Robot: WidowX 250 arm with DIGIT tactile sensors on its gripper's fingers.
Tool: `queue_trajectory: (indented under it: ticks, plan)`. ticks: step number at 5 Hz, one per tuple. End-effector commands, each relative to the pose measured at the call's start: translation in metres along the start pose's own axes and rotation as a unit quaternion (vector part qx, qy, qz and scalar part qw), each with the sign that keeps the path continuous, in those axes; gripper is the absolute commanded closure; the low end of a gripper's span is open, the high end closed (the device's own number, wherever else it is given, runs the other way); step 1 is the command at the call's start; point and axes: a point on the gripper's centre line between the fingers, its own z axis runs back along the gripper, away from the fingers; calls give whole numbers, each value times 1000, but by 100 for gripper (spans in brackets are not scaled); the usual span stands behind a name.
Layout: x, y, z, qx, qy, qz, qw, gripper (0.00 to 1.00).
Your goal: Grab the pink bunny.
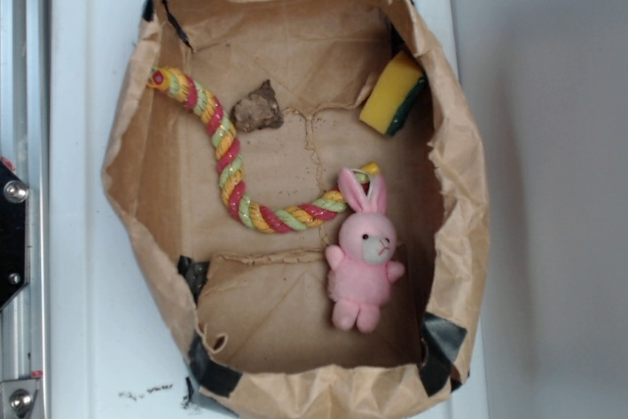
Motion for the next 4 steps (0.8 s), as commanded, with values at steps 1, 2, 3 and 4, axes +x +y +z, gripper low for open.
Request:
queue_trajectory:
  ticks: [1,2,3,4]
  plan:
    - [0,0,0,0,0,0,1000,0]
    - [49,-5,-13,-6,-13,43,999,0]
    - [97,-4,-34,16,-18,87,996,0]
    - [132,4,-61,17,-25,154,988,0]
